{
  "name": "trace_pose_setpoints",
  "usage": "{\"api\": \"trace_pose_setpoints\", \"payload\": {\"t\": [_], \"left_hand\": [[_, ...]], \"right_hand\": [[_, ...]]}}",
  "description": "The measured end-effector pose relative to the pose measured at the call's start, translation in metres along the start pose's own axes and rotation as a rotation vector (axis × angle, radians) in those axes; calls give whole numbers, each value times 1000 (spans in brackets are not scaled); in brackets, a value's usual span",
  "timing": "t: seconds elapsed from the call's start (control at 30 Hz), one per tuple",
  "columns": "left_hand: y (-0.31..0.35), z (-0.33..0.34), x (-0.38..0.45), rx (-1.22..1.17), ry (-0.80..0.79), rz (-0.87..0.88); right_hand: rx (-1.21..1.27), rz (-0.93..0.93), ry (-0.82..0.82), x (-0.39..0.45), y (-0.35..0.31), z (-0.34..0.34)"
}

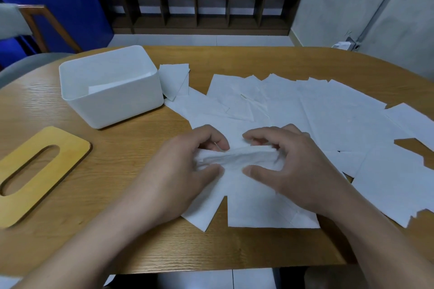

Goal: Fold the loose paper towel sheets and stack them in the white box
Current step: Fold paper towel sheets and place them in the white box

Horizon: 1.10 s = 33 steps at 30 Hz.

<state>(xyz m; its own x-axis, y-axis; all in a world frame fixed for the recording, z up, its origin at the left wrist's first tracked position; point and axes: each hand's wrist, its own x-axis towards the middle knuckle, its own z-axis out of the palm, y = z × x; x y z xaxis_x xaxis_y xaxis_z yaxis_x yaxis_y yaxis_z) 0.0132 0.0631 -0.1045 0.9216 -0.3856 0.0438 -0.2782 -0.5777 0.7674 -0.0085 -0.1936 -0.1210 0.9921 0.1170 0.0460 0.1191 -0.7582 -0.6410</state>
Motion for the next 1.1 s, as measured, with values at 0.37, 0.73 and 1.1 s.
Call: {"api": "trace_pose_setpoints", "payload": {"t": [0.37,0.73,1.1], "left_hand": [[-5,11,21,-716,240,17],[-7,34,21,-520,309,55],[-12,35,22,-593,308,81]], "right_hand": [[849,63,215,6,-17,12],[695,37,295,8,-26,36],[744,43,310,14,-35,36]]}}
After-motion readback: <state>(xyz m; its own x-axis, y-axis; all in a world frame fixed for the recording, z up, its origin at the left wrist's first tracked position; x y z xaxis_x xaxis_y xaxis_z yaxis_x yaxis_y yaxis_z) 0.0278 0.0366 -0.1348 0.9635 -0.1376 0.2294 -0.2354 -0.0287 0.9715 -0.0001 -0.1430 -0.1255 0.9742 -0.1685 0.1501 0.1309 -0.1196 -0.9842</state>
